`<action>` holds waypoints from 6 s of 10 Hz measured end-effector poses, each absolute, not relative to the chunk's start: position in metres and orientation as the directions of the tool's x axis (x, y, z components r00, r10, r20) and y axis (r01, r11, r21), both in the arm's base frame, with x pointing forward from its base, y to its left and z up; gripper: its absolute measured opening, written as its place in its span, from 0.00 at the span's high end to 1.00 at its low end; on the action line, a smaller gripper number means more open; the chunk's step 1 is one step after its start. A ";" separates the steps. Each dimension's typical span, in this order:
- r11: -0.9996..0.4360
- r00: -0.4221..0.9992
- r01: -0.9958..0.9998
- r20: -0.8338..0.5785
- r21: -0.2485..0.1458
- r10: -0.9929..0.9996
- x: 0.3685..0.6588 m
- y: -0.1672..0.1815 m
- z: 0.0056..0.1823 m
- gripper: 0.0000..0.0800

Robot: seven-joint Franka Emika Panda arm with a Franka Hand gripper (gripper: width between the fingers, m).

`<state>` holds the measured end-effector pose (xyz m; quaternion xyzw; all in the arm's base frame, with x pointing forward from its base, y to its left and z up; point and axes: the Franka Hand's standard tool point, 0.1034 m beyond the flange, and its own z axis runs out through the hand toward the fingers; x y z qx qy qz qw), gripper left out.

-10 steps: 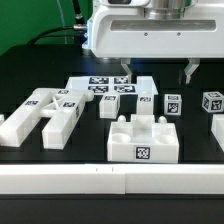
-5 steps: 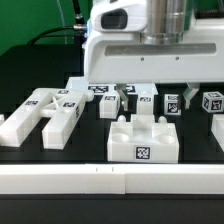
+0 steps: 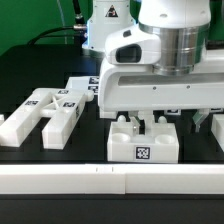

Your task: Assemble chair

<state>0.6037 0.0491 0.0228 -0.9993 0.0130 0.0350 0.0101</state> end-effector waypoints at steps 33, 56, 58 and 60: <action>-1.000 1.000 -0.023 -0.021 0.001 -0.023 0.645 0.082 0.022 0.25; -1.000 0.862 -0.007 -0.506 0.010 -0.011 0.527 0.027 0.050 0.19; -1.000 0.768 -0.004 -0.640 0.014 -0.012 0.518 0.026 0.049 0.19; -1.000 0.688 0.000 -0.726 0.018 -0.013 0.515 0.025 0.042 0.19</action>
Offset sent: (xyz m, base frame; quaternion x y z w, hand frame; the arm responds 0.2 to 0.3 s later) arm 0.0093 0.0030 -0.0048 0.0217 0.0114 0.0129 0.9996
